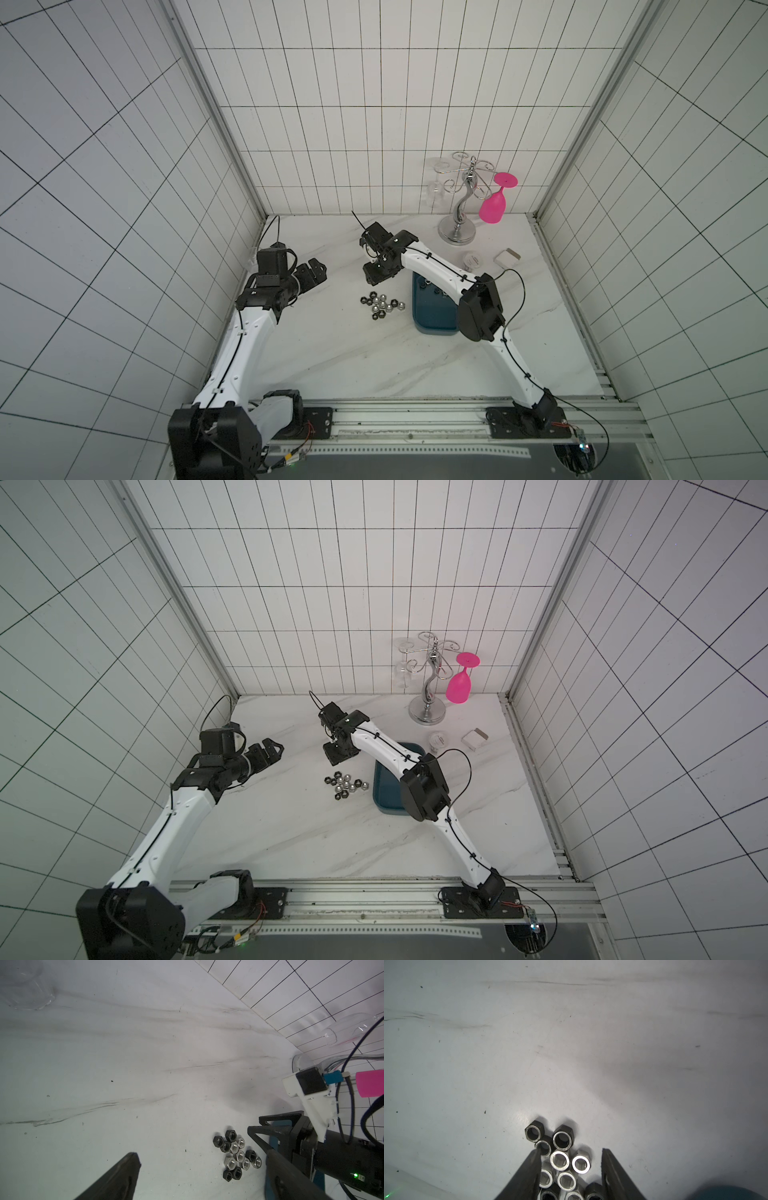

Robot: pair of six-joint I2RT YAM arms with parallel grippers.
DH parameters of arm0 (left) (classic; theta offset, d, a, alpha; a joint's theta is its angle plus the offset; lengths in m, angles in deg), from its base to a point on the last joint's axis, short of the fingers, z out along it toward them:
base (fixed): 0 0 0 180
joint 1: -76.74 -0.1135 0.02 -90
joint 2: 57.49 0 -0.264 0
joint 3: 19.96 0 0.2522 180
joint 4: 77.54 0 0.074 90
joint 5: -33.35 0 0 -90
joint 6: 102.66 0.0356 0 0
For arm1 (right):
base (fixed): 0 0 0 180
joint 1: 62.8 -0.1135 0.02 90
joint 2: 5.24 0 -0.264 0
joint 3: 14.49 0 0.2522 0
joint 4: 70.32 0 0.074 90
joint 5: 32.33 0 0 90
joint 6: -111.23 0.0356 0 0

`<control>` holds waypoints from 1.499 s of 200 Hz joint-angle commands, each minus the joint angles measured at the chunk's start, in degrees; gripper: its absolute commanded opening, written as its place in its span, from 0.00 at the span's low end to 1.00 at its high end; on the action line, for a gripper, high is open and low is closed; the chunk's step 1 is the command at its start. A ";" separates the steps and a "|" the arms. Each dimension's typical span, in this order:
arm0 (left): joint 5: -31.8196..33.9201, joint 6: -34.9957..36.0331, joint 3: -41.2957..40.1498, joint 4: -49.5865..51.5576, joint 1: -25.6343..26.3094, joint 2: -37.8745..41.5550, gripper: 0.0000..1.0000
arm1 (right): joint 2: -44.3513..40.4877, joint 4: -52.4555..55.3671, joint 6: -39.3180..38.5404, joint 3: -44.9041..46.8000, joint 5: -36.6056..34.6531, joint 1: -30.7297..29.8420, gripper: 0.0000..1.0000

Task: Put the nuts on the desktop into the storage box
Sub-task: Pick up the nut from the center of the board.

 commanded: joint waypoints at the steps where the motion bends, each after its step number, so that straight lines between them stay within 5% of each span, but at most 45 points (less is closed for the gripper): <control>1: -0.46 0.59 -0.38 -1.07 -0.25 1.34 0.98 | 2.95 4.32 0.64 -2.38 -0.96 -1.23 0.49; 192: -0.19 1.89 0.04 -0.74 -0.25 1.63 0.99 | 9.04 6.44 1.65 -6.01 -3.12 -2.35 0.46; 300: -0.11 1.67 -0.40 -0.54 -0.25 2.38 0.99 | 3.28 2.54 1.13 -0.10 -4.07 -2.61 0.18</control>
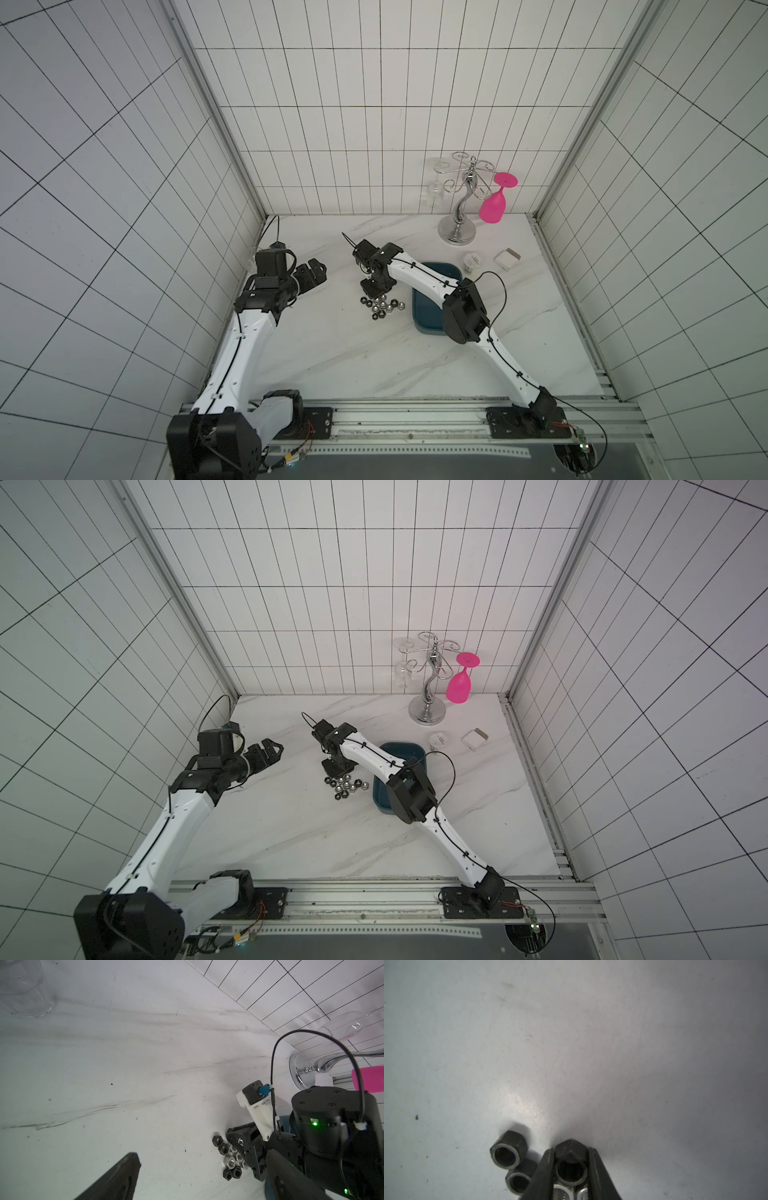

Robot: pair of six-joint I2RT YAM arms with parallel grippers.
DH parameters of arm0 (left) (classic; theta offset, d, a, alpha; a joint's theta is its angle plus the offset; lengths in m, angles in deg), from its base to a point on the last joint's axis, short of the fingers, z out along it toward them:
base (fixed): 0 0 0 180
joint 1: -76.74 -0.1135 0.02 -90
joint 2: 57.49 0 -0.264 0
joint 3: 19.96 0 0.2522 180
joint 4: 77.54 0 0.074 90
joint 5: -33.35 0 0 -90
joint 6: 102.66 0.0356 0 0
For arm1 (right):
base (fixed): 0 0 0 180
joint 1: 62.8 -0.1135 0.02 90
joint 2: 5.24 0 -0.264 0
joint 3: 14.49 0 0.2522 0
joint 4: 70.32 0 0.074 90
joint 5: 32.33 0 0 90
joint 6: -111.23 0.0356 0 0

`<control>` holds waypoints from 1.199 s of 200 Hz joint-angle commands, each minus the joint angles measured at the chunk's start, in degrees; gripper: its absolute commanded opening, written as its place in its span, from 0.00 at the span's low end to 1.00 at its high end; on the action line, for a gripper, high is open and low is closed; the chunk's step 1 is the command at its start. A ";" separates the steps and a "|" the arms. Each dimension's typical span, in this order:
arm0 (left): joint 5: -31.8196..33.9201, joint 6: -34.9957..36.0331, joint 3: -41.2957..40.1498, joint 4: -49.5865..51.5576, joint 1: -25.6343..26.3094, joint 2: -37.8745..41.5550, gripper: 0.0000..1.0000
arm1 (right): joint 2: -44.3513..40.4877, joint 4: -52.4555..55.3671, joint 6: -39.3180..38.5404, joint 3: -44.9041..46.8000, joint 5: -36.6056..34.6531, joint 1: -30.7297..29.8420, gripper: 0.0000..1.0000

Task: Put the nuts on the desktop into the storage box
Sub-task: Pick up the nut from the center of the board, then place the nut in the storage box.

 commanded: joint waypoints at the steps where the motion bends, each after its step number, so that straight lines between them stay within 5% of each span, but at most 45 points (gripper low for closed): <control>1: 0.00 0.55 -0.31 -0.60 -0.25 0.99 0.99 | -4.38 -2.57 0.34 2.94 -0.07 -0.28 0.18; 53: -3.96 -1.19 1.51 -1.39 0.71 -0.07 0.98 | -18.13 -10.36 4.10 9.85 2.09 1.36 0.18; 133: 0.96 -6.24 1.95 -7.43 17.06 -3.99 0.98 | -45.22 -16.44 5.23 49.61 0.61 13.81 0.19; 180: 3.09 -7.48 4.45 -7.26 21.82 -9.25 0.98 | -44.28 -17.43 4.26 59.33 1.57 17.02 0.20; 240: 4.98 -5.62 5.49 -5.50 22.52 -10.31 0.98 | -37.18 -18.93 3.09 56.80 1.62 17.39 0.20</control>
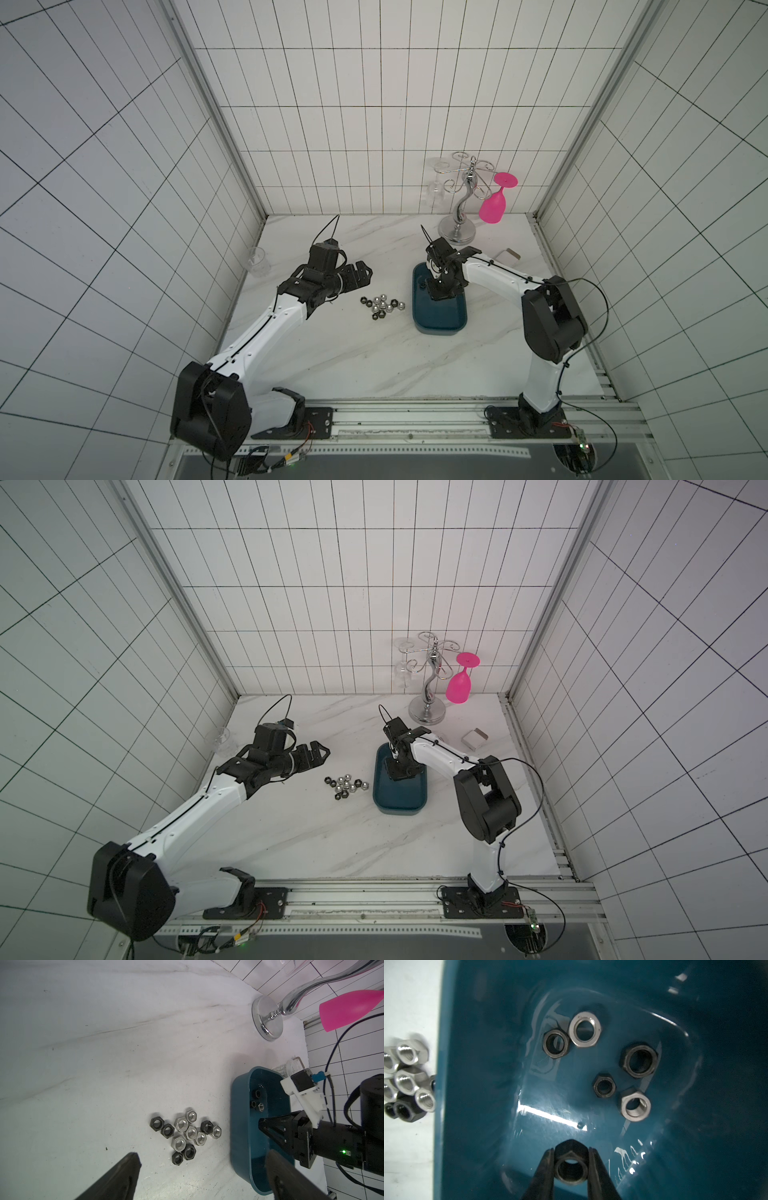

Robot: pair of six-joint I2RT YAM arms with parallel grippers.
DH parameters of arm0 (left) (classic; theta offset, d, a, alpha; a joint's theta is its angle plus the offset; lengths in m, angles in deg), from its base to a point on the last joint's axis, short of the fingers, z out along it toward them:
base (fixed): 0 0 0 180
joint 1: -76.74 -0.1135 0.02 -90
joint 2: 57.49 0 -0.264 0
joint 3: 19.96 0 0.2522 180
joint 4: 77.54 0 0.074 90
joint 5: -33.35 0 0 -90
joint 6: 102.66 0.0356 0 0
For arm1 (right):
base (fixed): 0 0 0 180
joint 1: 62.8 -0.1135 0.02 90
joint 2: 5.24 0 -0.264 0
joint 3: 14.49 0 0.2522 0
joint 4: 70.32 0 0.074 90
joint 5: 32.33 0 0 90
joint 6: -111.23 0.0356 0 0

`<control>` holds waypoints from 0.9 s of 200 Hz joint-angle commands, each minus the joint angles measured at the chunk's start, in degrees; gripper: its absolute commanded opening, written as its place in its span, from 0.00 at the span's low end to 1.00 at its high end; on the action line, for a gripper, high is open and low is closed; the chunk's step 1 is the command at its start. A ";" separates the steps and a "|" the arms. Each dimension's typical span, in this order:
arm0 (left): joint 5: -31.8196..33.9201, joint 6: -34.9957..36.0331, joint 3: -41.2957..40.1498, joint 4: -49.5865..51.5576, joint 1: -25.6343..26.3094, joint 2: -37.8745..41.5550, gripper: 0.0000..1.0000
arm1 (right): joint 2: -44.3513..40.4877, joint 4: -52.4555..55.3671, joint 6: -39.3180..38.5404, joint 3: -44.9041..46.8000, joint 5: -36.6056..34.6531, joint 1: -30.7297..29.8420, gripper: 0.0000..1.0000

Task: Put the nuts on the desktop into the storage box
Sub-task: Place the nut in the storage box.

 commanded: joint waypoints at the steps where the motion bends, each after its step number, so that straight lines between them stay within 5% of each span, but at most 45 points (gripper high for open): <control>1: 2.07 1.45 2.15 0.35 0.20 -0.55 0.98 | 3.04 -0.51 -1.09 -2.44 0.02 0.43 0.20; 61: 3.79 3.36 2.59 1.78 0.11 -0.14 0.98 | 10.79 1.76 -3.38 -10.22 -1.43 1.00 0.22; 101: 5.02 4.30 2.68 1.92 -0.14 0.39 0.98 | 13.66 4.46 -3.67 -14.68 -2.50 1.66 0.33; 130: 6.11 4.50 2.46 1.86 -0.54 1.16 0.98 | 12.09 5.20 -3.85 -16.46 -2.88 1.66 0.45; 180: 7.33 1.20 0.71 3.54 -5.84 3.58 0.98 | 0.55 2.42 -3.64 -14.67 -2.49 -0.35 0.46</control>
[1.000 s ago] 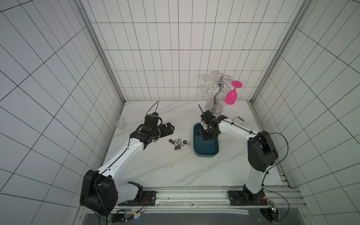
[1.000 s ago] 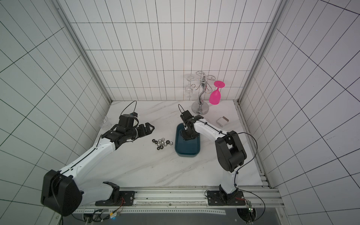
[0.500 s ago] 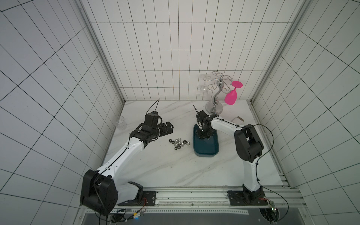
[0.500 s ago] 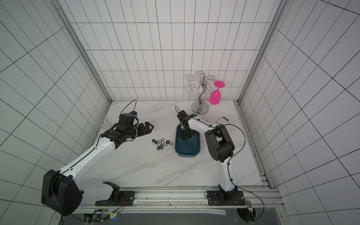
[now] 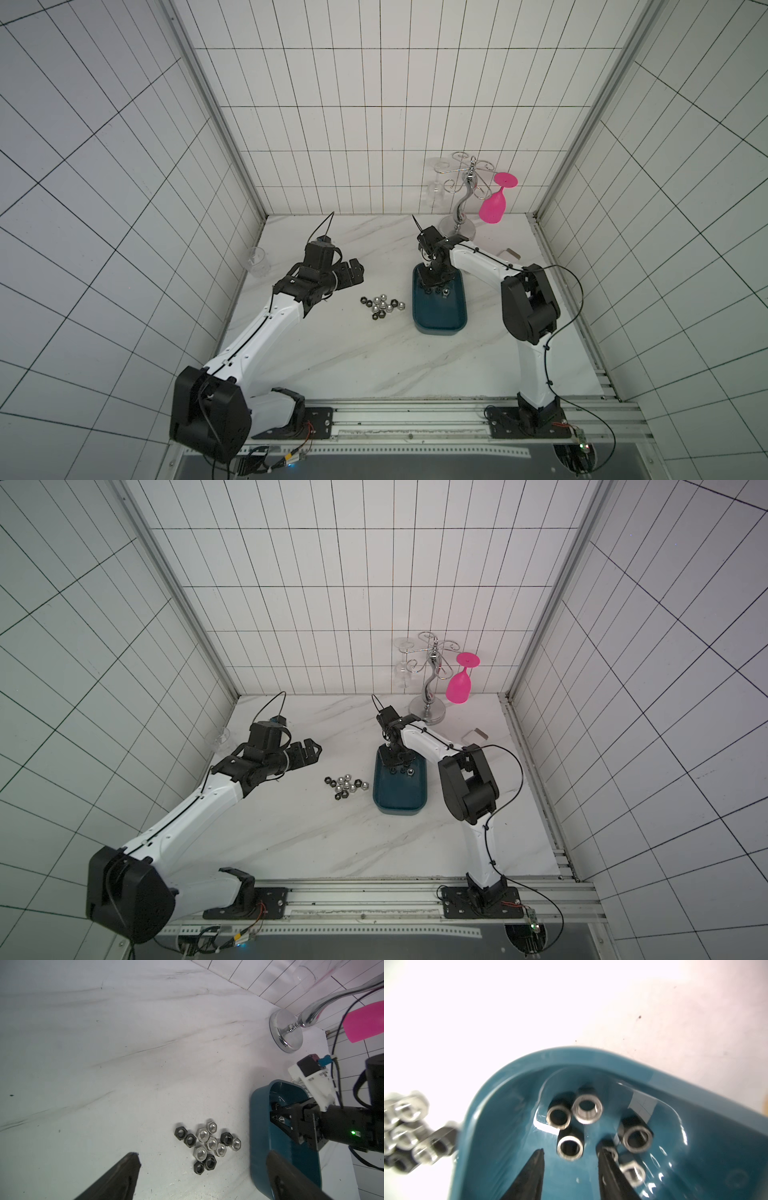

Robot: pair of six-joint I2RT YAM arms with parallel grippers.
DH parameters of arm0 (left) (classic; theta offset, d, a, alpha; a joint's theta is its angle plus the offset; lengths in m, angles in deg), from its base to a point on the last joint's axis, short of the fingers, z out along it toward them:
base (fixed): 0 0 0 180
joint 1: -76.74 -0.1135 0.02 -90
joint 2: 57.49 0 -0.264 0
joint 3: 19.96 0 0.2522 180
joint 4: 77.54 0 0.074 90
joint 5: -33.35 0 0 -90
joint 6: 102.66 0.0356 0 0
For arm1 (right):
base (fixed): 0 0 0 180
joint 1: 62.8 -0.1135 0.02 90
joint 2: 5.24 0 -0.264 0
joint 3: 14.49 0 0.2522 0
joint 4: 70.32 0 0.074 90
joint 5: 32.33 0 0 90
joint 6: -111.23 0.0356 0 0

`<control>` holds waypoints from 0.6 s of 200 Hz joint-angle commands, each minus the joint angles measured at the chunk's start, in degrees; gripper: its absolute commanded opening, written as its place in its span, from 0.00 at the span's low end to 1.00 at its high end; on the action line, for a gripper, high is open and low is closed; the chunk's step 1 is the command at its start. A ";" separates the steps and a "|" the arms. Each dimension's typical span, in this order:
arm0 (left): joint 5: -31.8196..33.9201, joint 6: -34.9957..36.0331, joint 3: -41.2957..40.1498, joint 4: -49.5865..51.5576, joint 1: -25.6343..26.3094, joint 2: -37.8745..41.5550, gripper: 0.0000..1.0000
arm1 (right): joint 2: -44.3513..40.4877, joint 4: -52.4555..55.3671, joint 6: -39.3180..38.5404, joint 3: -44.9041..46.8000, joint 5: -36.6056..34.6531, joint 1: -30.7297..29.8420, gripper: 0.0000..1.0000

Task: Put the nuts on the desktop into the storage box
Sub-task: Place the nut in the storage box, then pick up the nut from the center of the board.

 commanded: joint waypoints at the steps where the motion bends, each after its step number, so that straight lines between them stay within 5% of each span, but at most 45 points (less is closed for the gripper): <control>1: 1.10 -2.14 -0.37 1.03 -3.45 2.32 0.98 | -9.06 -1.43 -0.18 0.72 -0.35 -1.52 0.46; 36: -0.41 -3.24 -3.70 1.26 -9.58 5.42 0.98 | -13.72 -12.63 -3.39 5.33 3.84 -9.24 0.53; 120: -2.64 -4.77 -7.43 2.76 -19.38 12.07 0.99 | 8.25 -3.22 -11.78 -18.51 2.18 -21.65 0.57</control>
